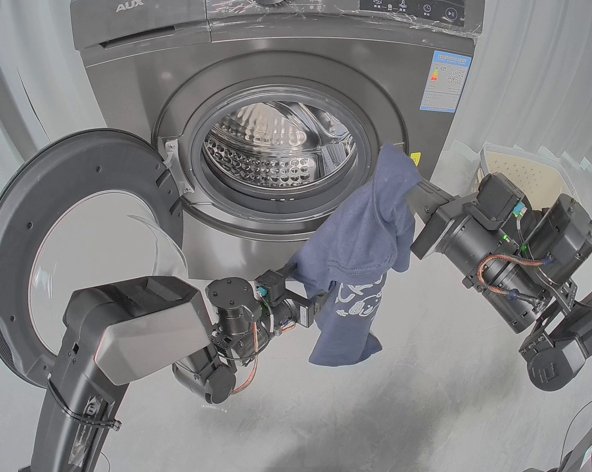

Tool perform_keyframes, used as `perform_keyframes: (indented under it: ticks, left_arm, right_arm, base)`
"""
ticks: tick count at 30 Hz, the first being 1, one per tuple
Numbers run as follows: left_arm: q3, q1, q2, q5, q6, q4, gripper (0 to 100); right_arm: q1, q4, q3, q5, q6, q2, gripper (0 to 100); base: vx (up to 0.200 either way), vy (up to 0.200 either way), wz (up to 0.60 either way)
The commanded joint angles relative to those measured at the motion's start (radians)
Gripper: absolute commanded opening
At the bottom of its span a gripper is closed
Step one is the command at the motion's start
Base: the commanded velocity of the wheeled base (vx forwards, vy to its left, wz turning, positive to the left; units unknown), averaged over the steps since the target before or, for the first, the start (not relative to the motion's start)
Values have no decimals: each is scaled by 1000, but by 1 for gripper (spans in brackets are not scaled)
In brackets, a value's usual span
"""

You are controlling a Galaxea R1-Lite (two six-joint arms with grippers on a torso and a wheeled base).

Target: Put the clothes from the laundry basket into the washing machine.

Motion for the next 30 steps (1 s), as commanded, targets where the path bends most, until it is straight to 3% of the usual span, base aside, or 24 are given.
perform_keyframes:
  ticks: [1, 14, 21, 26, 30]
  left_arm:
    - [-12, 3, 0, 6, -3, -1, 0]
    - [-50, 42, -81, 53, -31, -2, 0]
    - [97, 73, -191, 40, -28, -5, 0]
    - [261, 100, -372, -29, -28, -5, 0]
    - [375, 143, -517, -45, -29, -5, 0]
  right_arm:
    - [0, -1, 1, 0, 0, 3, 0]
    - [0, -1, 9, 0, 3, 4, 0]
    - [-16, -1, 9, 0, 3, 9, 0]
    - [-17, 1, 10, 0, 3, 9, 0]
    - [-19, 1, 15, 0, 9, 14, 0]
  base:
    - [0, 0, 0]
    - [0, 0, 0]
    - [0, 0, 0]
    - [0, 0, 0]
    - [0, 0, 0]
